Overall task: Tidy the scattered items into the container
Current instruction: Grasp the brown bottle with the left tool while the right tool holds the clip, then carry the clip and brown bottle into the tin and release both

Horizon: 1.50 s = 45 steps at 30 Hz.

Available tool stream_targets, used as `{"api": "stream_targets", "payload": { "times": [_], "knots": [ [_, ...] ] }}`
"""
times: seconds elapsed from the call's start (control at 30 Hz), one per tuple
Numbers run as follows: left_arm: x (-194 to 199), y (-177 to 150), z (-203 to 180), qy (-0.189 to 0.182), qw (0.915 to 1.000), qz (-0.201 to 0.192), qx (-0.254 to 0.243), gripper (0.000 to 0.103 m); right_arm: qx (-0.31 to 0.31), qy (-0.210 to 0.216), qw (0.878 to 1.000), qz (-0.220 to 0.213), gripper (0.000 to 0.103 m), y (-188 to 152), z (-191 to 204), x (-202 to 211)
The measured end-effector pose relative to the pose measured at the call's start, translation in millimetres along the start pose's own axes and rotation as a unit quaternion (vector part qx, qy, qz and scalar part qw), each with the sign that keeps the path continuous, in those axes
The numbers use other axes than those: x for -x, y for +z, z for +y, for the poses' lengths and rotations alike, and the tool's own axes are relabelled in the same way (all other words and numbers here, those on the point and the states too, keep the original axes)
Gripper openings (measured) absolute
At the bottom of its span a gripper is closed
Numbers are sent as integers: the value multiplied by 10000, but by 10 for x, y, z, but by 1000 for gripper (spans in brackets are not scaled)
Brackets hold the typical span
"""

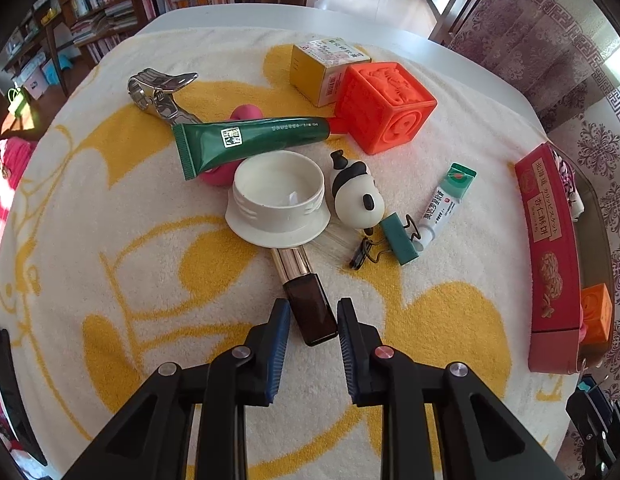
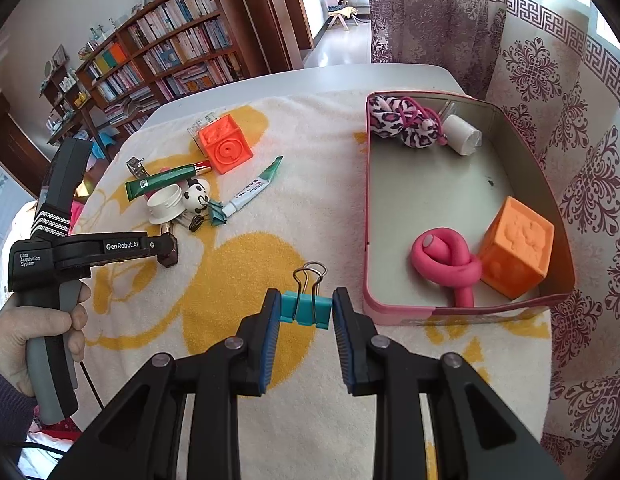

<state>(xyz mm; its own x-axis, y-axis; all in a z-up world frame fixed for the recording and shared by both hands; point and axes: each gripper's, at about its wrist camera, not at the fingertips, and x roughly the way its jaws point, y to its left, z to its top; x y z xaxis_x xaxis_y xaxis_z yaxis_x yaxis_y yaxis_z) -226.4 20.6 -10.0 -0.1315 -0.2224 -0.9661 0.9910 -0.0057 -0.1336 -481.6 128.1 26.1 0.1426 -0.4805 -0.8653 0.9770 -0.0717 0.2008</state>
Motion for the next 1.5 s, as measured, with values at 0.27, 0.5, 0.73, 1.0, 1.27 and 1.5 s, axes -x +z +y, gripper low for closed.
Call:
{"api": "stream_targets", "payload": {
  "times": [0.27, 0.5, 0.73, 1.0, 1.27, 1.5],
  "knots": [
    [-60, 17, 89, 32, 10000, -30, 36, 20, -113, -88, 9999, -8, 29, -40, -41, 32],
    [317, -80, 89, -342, 9992, -169, -95, 20, -280, -131, 9993, -226, 29, 44, -113, 156],
    [469, -28, -533, -738, 9953, -346, -515, 20, -664, -368, 9959, -484, 29, 221, -419, 250],
    [579, -101, -1149, -1117, 9867, -335, -1132, 20, -874, -632, 9927, -546, 30, 350, -785, 138],
    [605, -172, -1772, -1407, 9752, -245, -1691, 20, -1220, -583, 9900, -402, 30, -79, -986, 253],
    [579, -186, -2310, -1619, 9648, -229, -2059, 21, -1445, -532, 9876, -317, 30, -361, -1025, 355]
  ]
}}
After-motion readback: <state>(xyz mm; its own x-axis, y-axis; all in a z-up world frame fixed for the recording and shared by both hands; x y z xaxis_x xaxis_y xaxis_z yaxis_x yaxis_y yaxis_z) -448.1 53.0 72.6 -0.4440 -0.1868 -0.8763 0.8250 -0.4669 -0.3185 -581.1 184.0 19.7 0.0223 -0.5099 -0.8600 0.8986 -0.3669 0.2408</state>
